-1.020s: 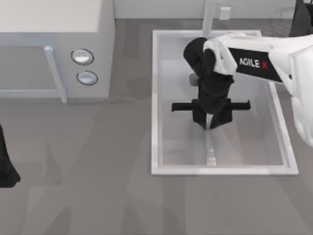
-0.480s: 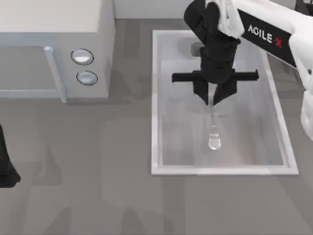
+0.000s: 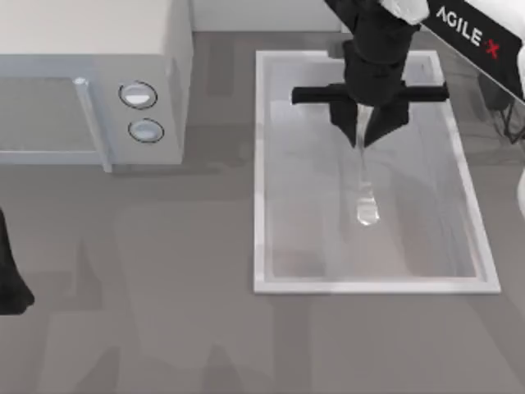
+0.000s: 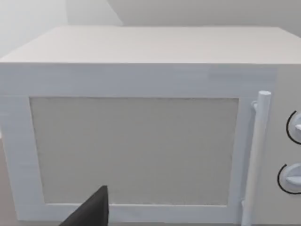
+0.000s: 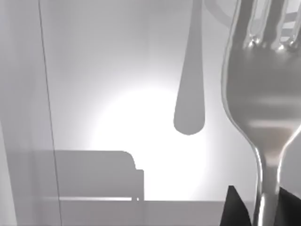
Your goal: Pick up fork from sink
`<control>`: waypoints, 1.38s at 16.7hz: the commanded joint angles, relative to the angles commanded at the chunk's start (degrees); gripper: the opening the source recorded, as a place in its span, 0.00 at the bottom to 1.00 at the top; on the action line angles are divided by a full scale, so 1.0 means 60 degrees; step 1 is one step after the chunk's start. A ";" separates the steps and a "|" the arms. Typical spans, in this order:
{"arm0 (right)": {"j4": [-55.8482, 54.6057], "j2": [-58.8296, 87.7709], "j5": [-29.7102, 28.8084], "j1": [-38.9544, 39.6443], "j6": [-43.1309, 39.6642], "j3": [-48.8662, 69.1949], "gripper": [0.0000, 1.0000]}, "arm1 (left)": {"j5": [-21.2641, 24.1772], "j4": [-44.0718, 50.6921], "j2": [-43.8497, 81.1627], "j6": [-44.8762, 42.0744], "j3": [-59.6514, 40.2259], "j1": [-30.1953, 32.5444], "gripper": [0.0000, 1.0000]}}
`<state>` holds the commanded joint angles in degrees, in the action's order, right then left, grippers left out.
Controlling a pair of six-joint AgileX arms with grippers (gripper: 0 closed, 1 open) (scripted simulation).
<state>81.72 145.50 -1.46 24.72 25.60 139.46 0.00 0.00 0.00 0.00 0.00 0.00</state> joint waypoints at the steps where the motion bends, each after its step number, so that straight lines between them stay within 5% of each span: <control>1: -0.0026 0.0016 0.0004 0.0013 0.0012 -0.0012 0.00 | 0.0000 0.0000 0.0000 0.0000 0.0000 0.0000 1.00; 6: -0.0057 -0.1059 0.0050 -0.0878 -0.0878 -0.1097 0.00 | 0.0000 0.0000 0.0000 0.0000 0.0000 0.0000 1.00; 15: -0.0056 -0.5493 0.0222 -0.4255 -0.4252 -0.5907 0.00 | 0.0000 0.0000 0.0000 0.0000 0.0000 0.0000 1.00; 23: -0.0419 -0.5626 0.0218 -0.4423 -0.4438 -0.6475 0.00 | 0.0000 0.0000 0.0000 0.0000 0.0000 0.0000 1.00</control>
<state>79.20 111.75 -0.15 -1.82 -1.03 100.61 0.00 0.00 0.00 0.00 0.00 0.00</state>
